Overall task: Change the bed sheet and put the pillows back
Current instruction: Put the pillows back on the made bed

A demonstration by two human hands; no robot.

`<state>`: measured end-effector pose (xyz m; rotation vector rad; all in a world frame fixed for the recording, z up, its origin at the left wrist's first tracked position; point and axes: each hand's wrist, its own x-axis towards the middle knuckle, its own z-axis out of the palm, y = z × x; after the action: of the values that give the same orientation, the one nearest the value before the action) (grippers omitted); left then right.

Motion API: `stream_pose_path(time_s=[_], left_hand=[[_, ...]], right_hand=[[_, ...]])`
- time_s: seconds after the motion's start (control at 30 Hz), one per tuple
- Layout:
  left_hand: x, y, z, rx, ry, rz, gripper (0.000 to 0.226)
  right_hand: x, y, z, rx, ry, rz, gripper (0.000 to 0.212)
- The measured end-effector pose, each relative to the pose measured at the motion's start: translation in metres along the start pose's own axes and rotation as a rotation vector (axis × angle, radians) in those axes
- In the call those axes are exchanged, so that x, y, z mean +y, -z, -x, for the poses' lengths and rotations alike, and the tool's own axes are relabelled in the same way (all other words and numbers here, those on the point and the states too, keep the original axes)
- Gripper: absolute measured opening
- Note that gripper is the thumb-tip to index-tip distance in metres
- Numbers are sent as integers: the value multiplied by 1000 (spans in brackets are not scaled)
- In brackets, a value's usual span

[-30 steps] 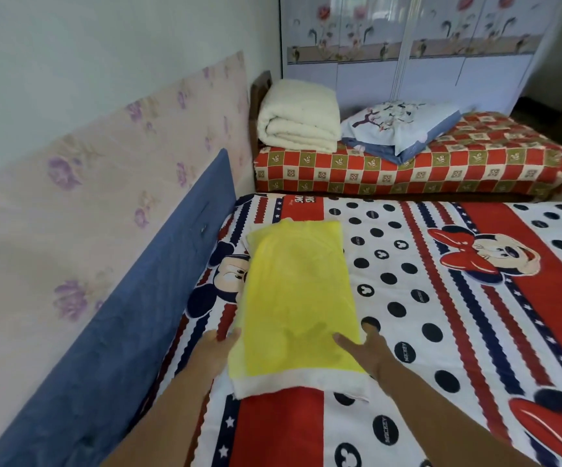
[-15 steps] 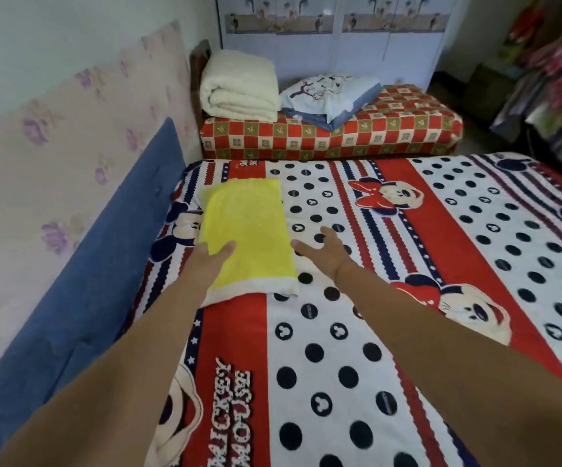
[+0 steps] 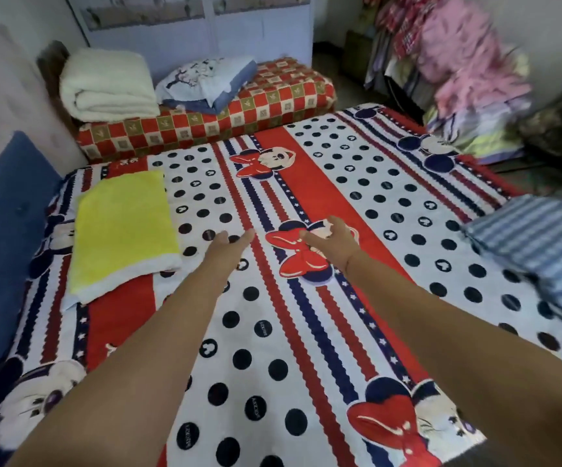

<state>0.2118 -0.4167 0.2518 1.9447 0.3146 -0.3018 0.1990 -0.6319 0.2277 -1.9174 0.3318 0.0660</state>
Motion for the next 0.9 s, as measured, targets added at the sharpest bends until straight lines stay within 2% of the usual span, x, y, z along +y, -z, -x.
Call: stream_pose_path(time_s=[0.27,0.4,0.53,0.67,0.9], left_hand=[[61,-296,77,-271,9,47,79],[85,-411,104,-427,30,30,78],[100,-493,112,-506,46,-41,53],[100,-565,98,-555,76,-63,78],[125,-687,79,-598,198,-45,78]], right_hand=[[132,274,58,167,-137,80,87],[182,378,69,297,-214,108,90],[231,443,68,369,-304,52,88],[269,491,57,404,-385,118,85],[305,600,19,382,-456,229,95]])
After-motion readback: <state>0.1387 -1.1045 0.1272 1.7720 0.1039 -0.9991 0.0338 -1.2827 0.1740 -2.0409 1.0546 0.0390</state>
